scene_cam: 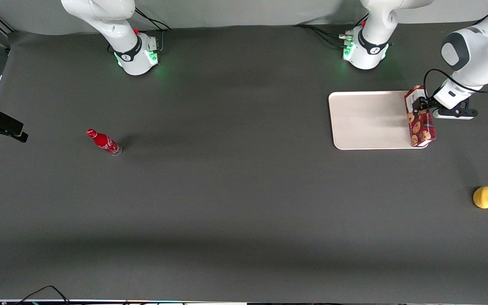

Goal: Place red cookie box on tray
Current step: 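Lower the upright cookie box onto the tray's edge, then open the left gripper to release the cookie box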

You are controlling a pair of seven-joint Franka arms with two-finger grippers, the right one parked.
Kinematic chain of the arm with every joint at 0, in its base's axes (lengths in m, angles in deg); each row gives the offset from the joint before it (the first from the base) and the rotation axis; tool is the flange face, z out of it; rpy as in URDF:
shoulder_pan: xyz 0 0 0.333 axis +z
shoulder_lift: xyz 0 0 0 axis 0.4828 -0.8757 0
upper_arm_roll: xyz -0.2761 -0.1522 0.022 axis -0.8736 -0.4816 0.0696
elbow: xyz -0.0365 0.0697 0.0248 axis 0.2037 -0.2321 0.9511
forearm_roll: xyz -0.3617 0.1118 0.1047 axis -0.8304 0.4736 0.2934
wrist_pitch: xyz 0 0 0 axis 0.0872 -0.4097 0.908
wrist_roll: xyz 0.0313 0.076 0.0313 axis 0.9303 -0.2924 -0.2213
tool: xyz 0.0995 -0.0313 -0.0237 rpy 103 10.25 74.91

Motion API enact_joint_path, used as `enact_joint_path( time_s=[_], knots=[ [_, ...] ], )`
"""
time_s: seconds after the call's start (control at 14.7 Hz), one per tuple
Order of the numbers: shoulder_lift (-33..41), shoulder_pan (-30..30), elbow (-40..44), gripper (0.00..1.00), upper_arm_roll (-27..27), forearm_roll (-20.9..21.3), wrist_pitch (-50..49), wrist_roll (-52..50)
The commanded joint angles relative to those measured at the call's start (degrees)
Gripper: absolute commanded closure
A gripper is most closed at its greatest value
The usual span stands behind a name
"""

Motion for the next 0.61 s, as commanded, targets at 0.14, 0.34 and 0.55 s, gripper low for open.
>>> enact_joint_path(
  time_s=[0.14,0.34,0.55],
  knots=[
    [1.65,-2.66,12.51,0.00,-6.26,-0.40,-14.09,-4.68],
    [1.21,-2.66,20.42,0.00,-12.05,-3.83,-19.01,-7.92],
    [-1.51,-2.13,32.18,0.00,-17.86,-4.71,-27.77,-13.79]
  ],
)
